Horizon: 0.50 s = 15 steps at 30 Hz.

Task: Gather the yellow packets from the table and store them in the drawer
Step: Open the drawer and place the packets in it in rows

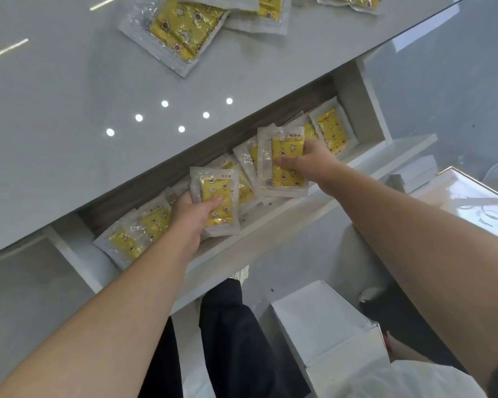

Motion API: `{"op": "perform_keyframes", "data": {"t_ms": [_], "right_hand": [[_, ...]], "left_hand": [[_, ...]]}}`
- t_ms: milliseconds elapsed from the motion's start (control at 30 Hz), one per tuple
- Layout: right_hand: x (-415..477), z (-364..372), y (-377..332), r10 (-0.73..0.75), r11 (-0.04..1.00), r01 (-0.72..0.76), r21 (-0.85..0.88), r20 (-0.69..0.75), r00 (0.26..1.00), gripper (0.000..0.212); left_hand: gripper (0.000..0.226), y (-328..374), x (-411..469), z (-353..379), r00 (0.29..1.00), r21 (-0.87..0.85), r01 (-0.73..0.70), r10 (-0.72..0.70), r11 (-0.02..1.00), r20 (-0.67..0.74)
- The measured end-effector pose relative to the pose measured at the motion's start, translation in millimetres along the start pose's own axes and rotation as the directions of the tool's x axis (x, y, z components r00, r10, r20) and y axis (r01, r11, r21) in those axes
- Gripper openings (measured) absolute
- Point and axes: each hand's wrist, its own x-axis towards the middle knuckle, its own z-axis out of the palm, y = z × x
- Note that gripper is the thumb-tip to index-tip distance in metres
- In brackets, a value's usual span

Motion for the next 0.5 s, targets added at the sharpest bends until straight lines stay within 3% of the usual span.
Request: {"op": "perform_keyframes", "data": {"t_ms": [200, 367, 500], "right_hand": [[-2.0, 16.1, -2.6, 0.020, 1.000, -0.019, -0.012, 0.048, 0.999, 0.018], [-2.7, 43.5, -8.7, 0.048, 0.997, -0.039, -0.070, 0.136, 0.989, 0.051], [-5.4, 68.3, -11.9, 0.069, 0.996, -0.057, -0.073, 0.188, 0.980, 0.065]], "left_hand": [[0.006, -3.9, -22.6, -38.8, 0.990, 0.052, -0.007, 0.014, 0.999, -0.141], [0.009, -18.4, -26.1, -82.4, 0.967, 0.055, 0.025, -0.010, 0.998, -0.254], [0.003, -32.8, -21.9, -109.9, 0.953, 0.304, 0.095, 0.002, 0.948, -0.304]]}}
